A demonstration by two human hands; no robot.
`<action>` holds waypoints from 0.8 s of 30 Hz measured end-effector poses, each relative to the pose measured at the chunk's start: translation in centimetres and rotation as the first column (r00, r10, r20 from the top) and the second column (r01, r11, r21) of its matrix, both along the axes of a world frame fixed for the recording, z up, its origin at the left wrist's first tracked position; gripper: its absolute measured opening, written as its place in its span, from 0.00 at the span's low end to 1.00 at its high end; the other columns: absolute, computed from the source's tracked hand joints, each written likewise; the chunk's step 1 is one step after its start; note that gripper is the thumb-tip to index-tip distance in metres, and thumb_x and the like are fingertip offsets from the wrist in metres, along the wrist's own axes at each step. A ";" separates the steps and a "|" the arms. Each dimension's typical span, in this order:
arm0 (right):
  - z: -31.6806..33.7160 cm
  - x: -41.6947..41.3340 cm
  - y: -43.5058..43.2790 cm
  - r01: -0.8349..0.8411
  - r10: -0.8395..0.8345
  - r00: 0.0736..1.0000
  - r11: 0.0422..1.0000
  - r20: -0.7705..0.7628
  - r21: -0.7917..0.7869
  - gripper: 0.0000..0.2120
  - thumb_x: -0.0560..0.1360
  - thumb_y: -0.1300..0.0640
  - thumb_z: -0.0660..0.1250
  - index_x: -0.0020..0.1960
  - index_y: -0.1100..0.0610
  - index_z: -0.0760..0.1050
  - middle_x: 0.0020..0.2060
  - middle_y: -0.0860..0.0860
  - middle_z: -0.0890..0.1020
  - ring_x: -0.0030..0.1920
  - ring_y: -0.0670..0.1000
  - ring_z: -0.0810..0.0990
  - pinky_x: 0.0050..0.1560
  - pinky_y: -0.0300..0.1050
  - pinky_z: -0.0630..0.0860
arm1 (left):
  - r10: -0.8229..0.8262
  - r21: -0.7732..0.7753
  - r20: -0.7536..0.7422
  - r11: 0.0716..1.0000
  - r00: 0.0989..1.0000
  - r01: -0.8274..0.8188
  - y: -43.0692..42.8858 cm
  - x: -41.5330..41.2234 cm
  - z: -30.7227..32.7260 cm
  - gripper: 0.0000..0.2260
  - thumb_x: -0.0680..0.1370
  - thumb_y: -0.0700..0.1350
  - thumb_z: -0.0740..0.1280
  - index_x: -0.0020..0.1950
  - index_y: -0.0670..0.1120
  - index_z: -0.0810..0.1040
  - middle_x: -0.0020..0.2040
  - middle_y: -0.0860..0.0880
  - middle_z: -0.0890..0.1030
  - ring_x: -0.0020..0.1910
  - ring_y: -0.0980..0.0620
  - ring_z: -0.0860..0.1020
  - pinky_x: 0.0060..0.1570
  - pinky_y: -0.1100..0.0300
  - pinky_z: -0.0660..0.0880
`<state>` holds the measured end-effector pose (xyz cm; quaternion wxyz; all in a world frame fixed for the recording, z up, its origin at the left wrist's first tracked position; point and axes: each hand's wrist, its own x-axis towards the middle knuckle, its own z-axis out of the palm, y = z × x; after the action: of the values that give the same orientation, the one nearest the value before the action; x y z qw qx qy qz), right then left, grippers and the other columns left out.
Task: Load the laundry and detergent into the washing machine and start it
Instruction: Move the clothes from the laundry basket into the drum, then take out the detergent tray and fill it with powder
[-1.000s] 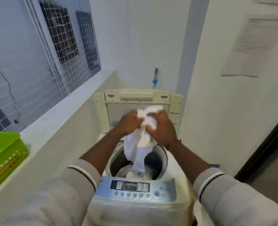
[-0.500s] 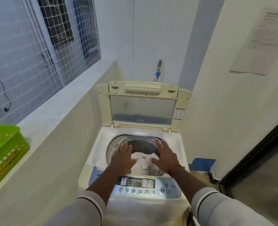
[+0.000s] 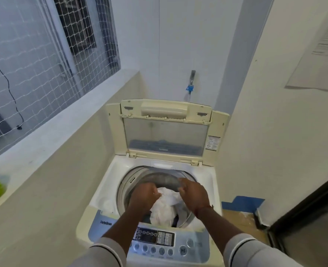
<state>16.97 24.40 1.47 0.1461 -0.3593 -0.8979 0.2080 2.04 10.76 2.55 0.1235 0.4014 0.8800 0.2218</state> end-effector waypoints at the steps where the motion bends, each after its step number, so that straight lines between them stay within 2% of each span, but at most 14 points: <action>1: 0.2 -0.1 0.3 0.010 -0.011 1.000 1.000 0.026 0.014 0.12 0.78 0.47 0.61 0.54 0.49 0.81 0.49 0.51 0.85 0.50 0.54 0.81 0.47 0.44 0.73 | 0.003 -0.006 -0.032 1.000 0.999 -0.003 0.3 0.2 0.1 0.16 0.74 0.56 0.66 0.31 0.47 0.74 0.27 0.53 0.75 0.28 0.56 0.73 0.33 0.61 0.70; 3: 0.3 -0.4 0.8 0.009 -0.007 0.997 1.000 0.073 -0.026 0.19 0.79 0.42 0.58 0.44 0.52 0.81 0.43 0.52 0.84 0.45 0.53 0.81 0.40 0.44 0.69 | 0.015 -0.011 -0.044 1.000 0.999 -0.015 0.8 0.8 0.2 0.20 0.77 0.58 0.62 0.31 0.47 0.74 0.25 0.52 0.73 0.27 0.57 0.71 0.32 0.61 0.67; 5: 0.2 -1.0 1.2 -0.012 0.014 0.997 0.999 0.069 -0.036 0.23 0.80 0.43 0.55 0.44 0.56 0.80 0.42 0.54 0.83 0.45 0.55 0.80 0.44 0.45 0.71 | 0.036 0.033 0.011 0.999 0.999 -0.036 1.3 0.8 0.5 0.20 0.80 0.55 0.59 0.34 0.46 0.79 0.30 0.50 0.79 0.30 0.55 0.76 0.36 0.59 0.71; 7: 0.1 -1.7 1.6 -0.058 0.060 0.997 0.997 0.050 -0.043 0.19 0.81 0.47 0.55 0.50 0.58 0.80 0.48 0.56 0.84 0.50 0.56 0.80 0.55 0.48 0.73 | 0.022 0.059 -0.002 0.998 1.000 -0.022 1.9 0.4 0.5 0.15 0.81 0.49 0.58 0.48 0.46 0.83 0.46 0.49 0.84 0.43 0.53 0.79 0.47 0.62 0.71; 9: -0.4 -2.3 1.8 -0.082 0.084 0.996 0.982 0.009 -0.173 0.14 0.81 0.55 0.58 0.63 0.58 0.76 0.60 0.54 0.80 0.61 0.55 0.77 0.65 0.44 0.67 | 0.014 0.058 0.034 0.998 0.999 -0.016 2.5 -0.4 -0.2 0.15 0.82 0.44 0.57 0.66 0.47 0.76 0.62 0.47 0.79 0.59 0.51 0.76 0.60 0.64 0.67; 11: -0.9 -3.0 1.6 -0.056 0.036 0.998 0.925 -0.060 -0.375 0.19 0.81 0.58 0.59 0.71 0.56 0.68 0.68 0.53 0.73 0.70 0.53 0.70 0.67 0.38 0.60 | 0.032 0.132 0.134 0.990 0.990 -0.049 2.9 -0.9 -0.5 0.17 0.82 0.44 0.57 0.71 0.45 0.70 0.68 0.45 0.74 0.67 0.49 0.71 0.65 0.64 0.62; 13: -1.3 -4.1 1.5 -0.016 -0.056 0.991 0.859 -0.124 -0.511 0.24 0.80 0.56 0.61 0.76 0.55 0.61 0.71 0.52 0.69 0.72 0.53 0.66 0.69 0.38 0.58 | 0.052 0.230 0.334 0.964 0.941 -0.135 3.5 -1.4 -0.3 0.18 0.83 0.47 0.56 0.71 0.42 0.68 0.69 0.44 0.72 0.69 0.48 0.69 0.63 0.67 0.59; 15: -1.4 -5.3 1.5 0.020 -0.143 0.977 0.799 -0.157 -0.602 0.30 0.80 0.49 0.62 0.78 0.53 0.56 0.73 0.51 0.67 0.73 0.53 0.65 0.72 0.44 0.60 | 0.071 0.256 0.589 0.928 0.805 -0.270 4.2 -1.9 0.0 0.19 0.83 0.50 0.55 0.70 0.42 0.69 0.67 0.45 0.72 0.69 0.47 0.68 0.61 0.67 0.61; 16: -1.4 -6.0 1.5 0.040 -0.191 0.968 0.759 -0.164 -0.650 0.31 0.79 0.46 0.62 0.78 0.52 0.55 0.73 0.51 0.66 0.73 0.53 0.65 0.73 0.48 0.61 | 0.062 0.250 0.713 0.908 0.699 -0.336 4.7 -2.5 -0.2 0.19 0.83 0.52 0.54 0.70 0.44 0.68 0.69 0.44 0.71 0.70 0.47 0.67 0.63 0.64 0.62; 18: -2.3 -7.3 1.7 0.057 -0.305 0.932 0.658 -0.197 -0.751 0.33 0.77 0.39 0.62 0.77 0.50 0.57 0.73 0.49 0.66 0.72 0.53 0.66 0.74 0.54 0.62 | 0.027 0.198 0.907 0.852 0.420 -0.484 5.8 -3.6 -1.0 0.21 0.82 0.57 0.53 0.72 0.49 0.65 0.74 0.45 0.65 0.71 0.48 0.65 0.68 0.55 0.61; 19: -3.0 -8.0 2.1 0.053 -0.371 0.903 0.597 -0.217 -0.801 0.35 0.74 0.35 0.63 0.76 0.48 0.59 0.71 0.47 0.67 0.71 0.53 0.67 0.73 0.55 0.63 | 0.024 0.156 0.950 0.827 0.312 -0.540 6.4 -4.3 -1.5 0.24 0.81 0.59 0.53 0.73 0.49 0.63 0.75 0.46 0.64 0.72 0.48 0.64 0.69 0.52 0.60; 21: -3.5 -9.4 2.3 0.034 -0.512 0.831 0.440 -0.219 -0.897 0.34 0.69 0.32 0.65 0.70 0.46 0.65 0.70 0.51 0.71 0.66 0.52 0.72 0.69 0.54 0.68 | 0.023 0.100 0.980 0.802 0.197 -0.589 7.3 -5.5 -2.6 0.28 0.80 0.62 0.52 0.75 0.48 0.61 0.75 0.45 0.63 0.72 0.46 0.65 0.70 0.49 0.60; 24: -3.3 -11.8 2.4 -0.042 -0.659 0.727 0.237 -0.192 -0.971 0.24 0.79 0.43 0.61 0.72 0.52 0.66 0.68 0.54 0.72 0.67 0.55 0.72 0.65 0.50 0.69 | -0.006 0.046 0.998 0.761 0.065 -0.647 8.4 -7.4 -4.6 0.31 0.79 0.63 0.54 0.75 0.45 0.63 0.73 0.43 0.67 0.68 0.44 0.69 0.68 0.48 0.64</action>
<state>5.21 26.80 -1.82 0.2131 -0.4734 -0.4107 0.7495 -5.41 19.12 -2.05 0.4957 -0.0431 0.5603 0.6622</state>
